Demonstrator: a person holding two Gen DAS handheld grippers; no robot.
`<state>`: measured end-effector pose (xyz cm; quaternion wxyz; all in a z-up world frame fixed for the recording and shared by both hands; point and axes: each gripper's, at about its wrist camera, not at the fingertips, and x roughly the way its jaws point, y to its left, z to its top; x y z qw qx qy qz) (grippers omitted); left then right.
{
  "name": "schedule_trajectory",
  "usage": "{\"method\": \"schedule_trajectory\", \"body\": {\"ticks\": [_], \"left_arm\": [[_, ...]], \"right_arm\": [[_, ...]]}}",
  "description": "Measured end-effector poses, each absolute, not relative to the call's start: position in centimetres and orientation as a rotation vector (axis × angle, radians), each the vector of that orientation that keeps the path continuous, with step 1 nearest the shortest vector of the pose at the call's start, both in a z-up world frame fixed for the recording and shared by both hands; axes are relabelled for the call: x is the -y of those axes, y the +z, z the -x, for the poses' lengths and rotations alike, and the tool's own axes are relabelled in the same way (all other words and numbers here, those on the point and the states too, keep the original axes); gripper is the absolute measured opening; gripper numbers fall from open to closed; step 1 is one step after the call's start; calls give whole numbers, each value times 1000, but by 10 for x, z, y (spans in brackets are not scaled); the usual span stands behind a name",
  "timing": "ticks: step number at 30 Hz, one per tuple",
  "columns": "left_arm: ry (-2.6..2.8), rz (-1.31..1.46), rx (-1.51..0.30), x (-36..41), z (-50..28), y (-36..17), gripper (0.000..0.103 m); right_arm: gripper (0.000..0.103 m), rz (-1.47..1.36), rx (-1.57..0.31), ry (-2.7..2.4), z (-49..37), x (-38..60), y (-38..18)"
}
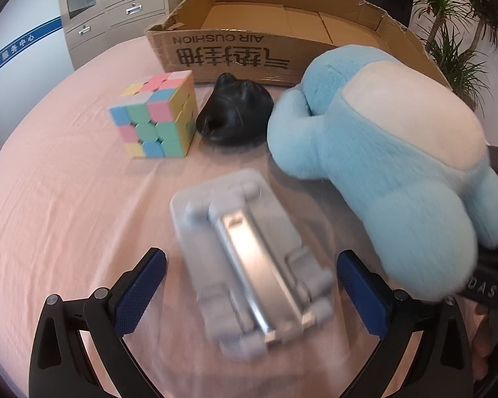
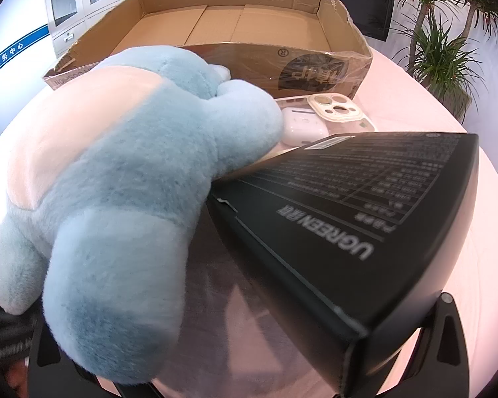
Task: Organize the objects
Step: 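Move the right tool toward the black UGREEN box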
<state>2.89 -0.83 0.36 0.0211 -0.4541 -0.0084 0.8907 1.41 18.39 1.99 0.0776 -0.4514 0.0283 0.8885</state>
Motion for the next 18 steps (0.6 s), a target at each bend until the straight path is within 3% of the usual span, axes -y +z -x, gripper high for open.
{"method": "schedule_trajectory", "body": {"ticks": [8, 13, 18], "left_arm": [[2863, 1250, -56, 27, -108, 25, 103], [2795, 1204, 144, 56, -124, 39, 103], [2651, 1319, 305, 66, -104, 38, 103]], "right_arm": [[102, 1420, -74, 2706, -81, -202, 23], [102, 1210, -152, 2841, -134, -216, 41], [102, 1083, 0, 2907, -147, -198, 61]]}}
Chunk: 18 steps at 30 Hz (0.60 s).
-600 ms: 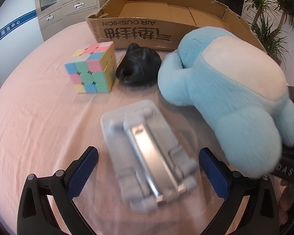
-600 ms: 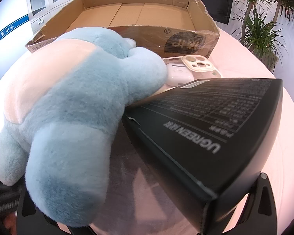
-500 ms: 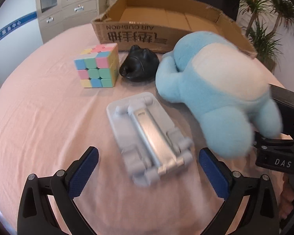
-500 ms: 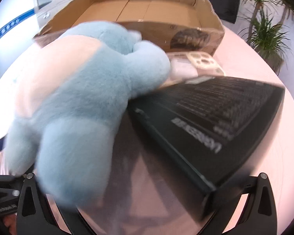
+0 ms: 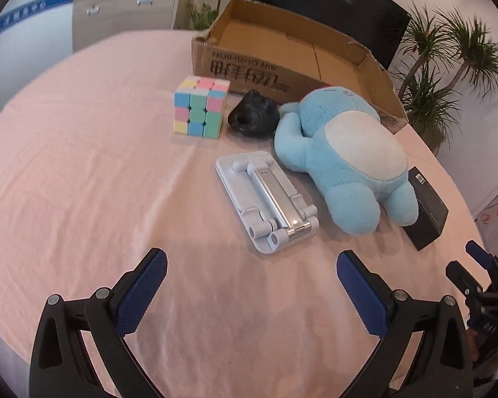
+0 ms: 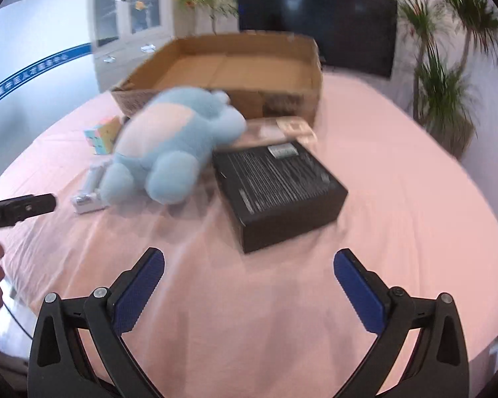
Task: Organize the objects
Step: 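Move the right tool toward the black UGREEN box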
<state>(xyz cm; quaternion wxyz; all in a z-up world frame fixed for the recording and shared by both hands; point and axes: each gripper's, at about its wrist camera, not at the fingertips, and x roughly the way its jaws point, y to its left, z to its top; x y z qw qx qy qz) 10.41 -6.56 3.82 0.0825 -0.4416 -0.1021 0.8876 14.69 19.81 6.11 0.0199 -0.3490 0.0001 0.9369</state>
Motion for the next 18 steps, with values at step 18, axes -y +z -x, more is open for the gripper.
{"method": "schedule_trajectory", "body": {"ticks": [18], "left_arm": [[2168, 1247, 89, -83, -98, 64, 102]], "right_arm": [[102, 1121, -260, 2966, -99, -291, 85]]}}
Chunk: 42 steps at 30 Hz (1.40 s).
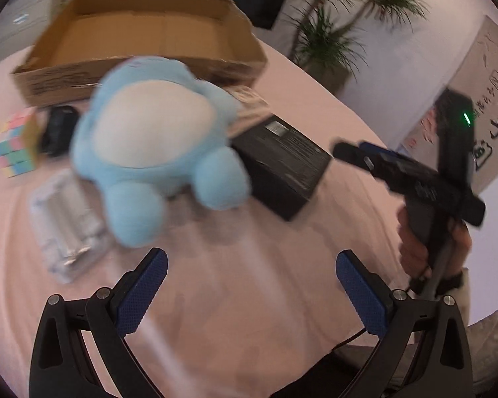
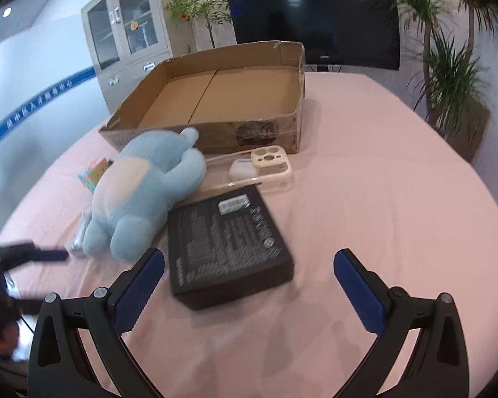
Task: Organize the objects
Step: 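Move the right tool toward the black UGREEN box, then grasp the black UGREEN box with the right tool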
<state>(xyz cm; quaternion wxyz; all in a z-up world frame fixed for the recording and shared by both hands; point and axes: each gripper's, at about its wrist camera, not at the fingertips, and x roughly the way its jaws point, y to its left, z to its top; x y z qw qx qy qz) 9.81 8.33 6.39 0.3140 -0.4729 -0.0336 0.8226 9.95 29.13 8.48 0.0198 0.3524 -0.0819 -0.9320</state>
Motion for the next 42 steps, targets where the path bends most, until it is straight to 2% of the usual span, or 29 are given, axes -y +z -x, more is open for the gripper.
{"method": "schedule_trajectory", "body": {"ticks": [3, 5, 7, 11, 14, 18, 24, 28, 32, 35, 42], "left_arm": [[2110, 1274, 72, -109, -90, 61, 100], [2085, 1295, 56, -120, -84, 58, 100], [2064, 1311, 49, -124, -80, 55, 100], [2019, 1329, 102, -116, -69, 52, 100], [1990, 1331, 127, -112, -64, 49, 99], [2015, 1315, 19, -123, -71, 49, 98], [2094, 1240, -137, -132, -85, 46, 94], [2168, 1214, -249, -142, -83, 38, 82], [2211, 1130, -349, -157, -83, 29, 82], [2247, 1074, -355, -157, -83, 29, 82], [2262, 1037, -285, -144, -81, 29, 81]], "right_arm": [[102, -1129, 447, -2852, -73, -313, 72], [102, -1167, 499, -2798, -60, -313, 60], [97, -1206, 542, -2618, -53, -304, 48], [95, -1089, 494, -2485, -75, -289, 52], [95, -1099, 558, -2511, -85, -299, 47], [95, -1151, 641, -2511, -85, -309, 41], [95, -1179, 557, -2534, -76, -289, 50], [96, -1233, 510, -2528, -69, -278, 46], [100, -1331, 426, -2527, -59, -268, 43], [102, -1380, 362, -2539, -54, -260, 42], [102, -1458, 340, -2535, -42, -254, 40]]}}
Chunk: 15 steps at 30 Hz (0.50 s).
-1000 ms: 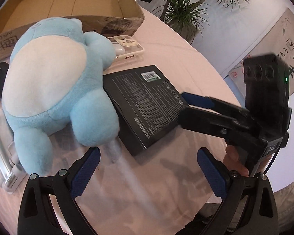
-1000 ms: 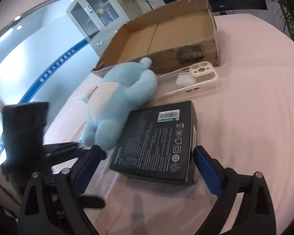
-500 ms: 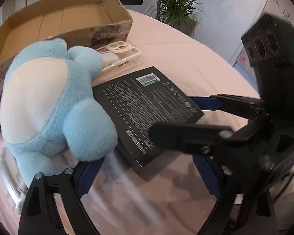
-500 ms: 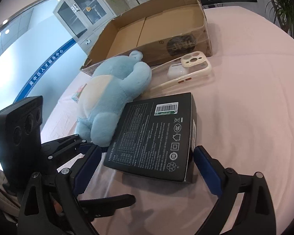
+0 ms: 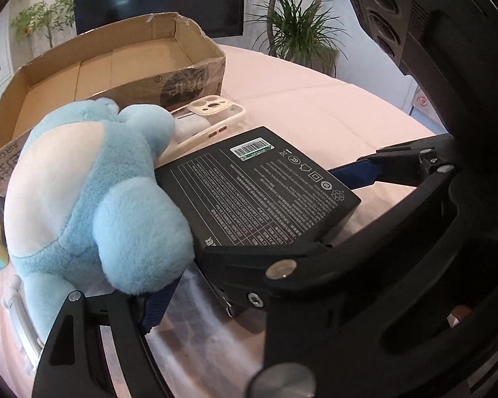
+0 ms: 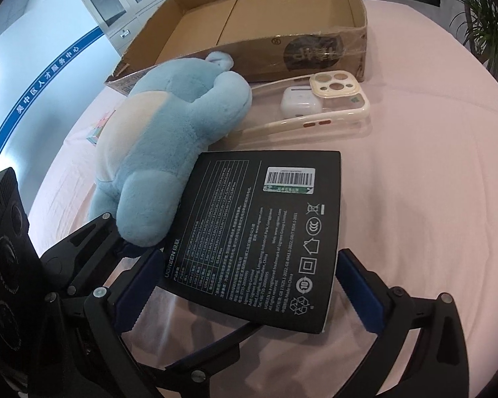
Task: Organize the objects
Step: 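Grasp the black UGREEN box with the right tool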
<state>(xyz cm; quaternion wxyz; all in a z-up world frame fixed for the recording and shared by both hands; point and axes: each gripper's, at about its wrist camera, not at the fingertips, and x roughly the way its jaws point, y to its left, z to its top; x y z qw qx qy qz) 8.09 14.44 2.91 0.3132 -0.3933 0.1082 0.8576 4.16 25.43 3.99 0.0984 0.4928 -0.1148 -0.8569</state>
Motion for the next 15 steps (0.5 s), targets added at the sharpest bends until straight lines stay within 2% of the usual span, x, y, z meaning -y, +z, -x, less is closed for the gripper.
{"method": "schedule_trajectory", "body": {"ticks": [8, 12, 15], "left_arm": [[2210, 1037, -163, -135, -74, 32, 75], [2181, 1004, -136, -133, -78, 35, 69], [2165, 937, -184, -136, -94, 42, 67]], "right_arm": [[102, -1500, 325, -2556, -37, -250, 42], [90, -1477, 293, -2616, -51, -253, 50], [88, -1468, 317, -2634, -65, -261, 54]]}}
